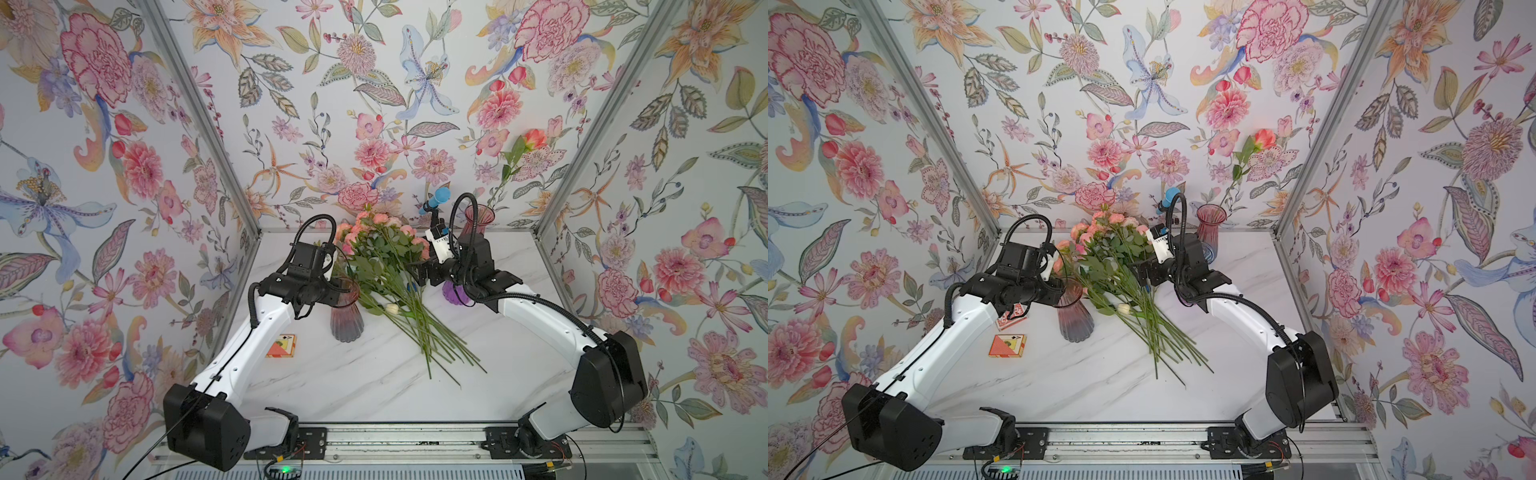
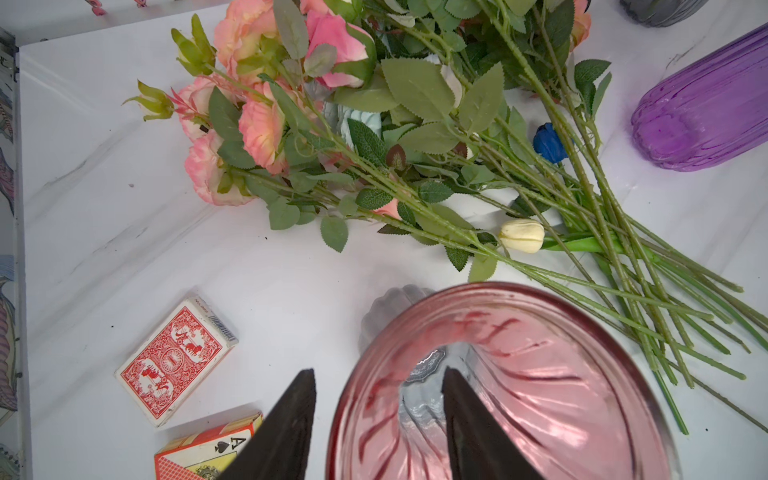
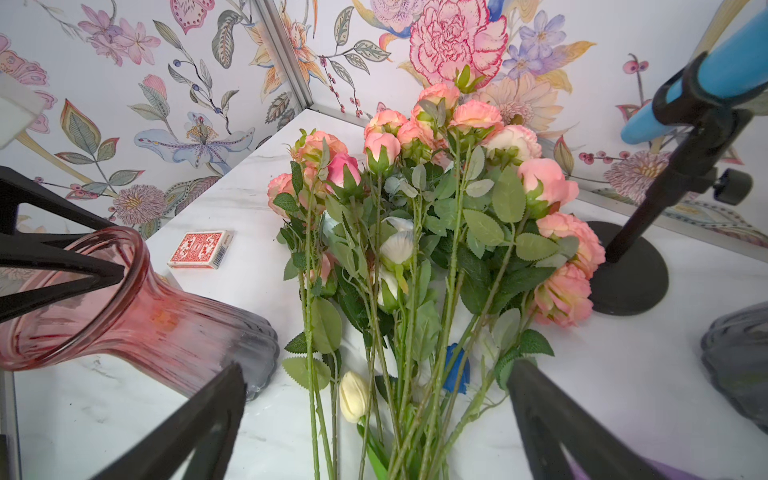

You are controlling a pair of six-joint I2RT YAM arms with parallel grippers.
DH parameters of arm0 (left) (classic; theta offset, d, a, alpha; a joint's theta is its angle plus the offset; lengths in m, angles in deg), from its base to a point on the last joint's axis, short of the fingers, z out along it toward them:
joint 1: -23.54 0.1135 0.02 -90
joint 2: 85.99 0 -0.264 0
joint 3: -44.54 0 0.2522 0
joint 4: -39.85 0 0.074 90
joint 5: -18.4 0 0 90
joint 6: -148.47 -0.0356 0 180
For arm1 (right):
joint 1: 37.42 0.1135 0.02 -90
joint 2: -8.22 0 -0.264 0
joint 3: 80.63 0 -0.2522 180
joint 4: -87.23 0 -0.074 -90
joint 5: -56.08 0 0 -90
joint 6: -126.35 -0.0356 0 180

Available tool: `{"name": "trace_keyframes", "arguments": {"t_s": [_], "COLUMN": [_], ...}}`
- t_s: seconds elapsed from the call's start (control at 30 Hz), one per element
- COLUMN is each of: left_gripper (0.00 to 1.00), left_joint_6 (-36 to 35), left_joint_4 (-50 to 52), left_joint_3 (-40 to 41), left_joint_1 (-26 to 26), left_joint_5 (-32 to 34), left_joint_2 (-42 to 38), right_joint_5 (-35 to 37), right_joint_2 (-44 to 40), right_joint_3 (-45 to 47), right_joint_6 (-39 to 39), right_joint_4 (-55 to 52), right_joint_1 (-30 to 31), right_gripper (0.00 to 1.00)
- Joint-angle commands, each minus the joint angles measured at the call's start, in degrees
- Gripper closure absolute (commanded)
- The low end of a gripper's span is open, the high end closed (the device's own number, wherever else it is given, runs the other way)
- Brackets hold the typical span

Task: Place the pink flowers into the vase
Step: Pick up the vase from the center of the board.

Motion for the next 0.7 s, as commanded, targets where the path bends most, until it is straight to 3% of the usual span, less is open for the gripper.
{"name": "trace_keyframes", "arguments": {"t_s": [0.0,0.2,0.4,0.67], "left_gripper": [0.55,0.64,0.80,0.85], "left_joint_6": [-1.1,-1.1,-1.0,-0.9], "left_joint_4": [2.3,3.4,2.7,2.6], "left_joint_3": [-1.8,-2.5,-1.4,-1.6], "left_joint_1": [0.5,0.4,0.5,0.4], "left_joint_5": [-1.5,-1.7,-4.5,-5.9], "left_joint_2": [1.9,2.5,2.9,4.8], "right_joint_5": [-0.5,0.4,0.7,1.0], "right_joint_2": [-0.8,-0.9,-0.4,-0.4], "right_joint_3": [0.5,1.3,1.3,1.8], "right_joint_6": [0.0,0.7,1.5,1.0], "right_joint_4": [2.3,3.0,3.1,4.2], "right_joint_1": [0.5,0.5,0.3,-0.1], "right_gripper": [0.01,0.01,0.01,0.00]}}
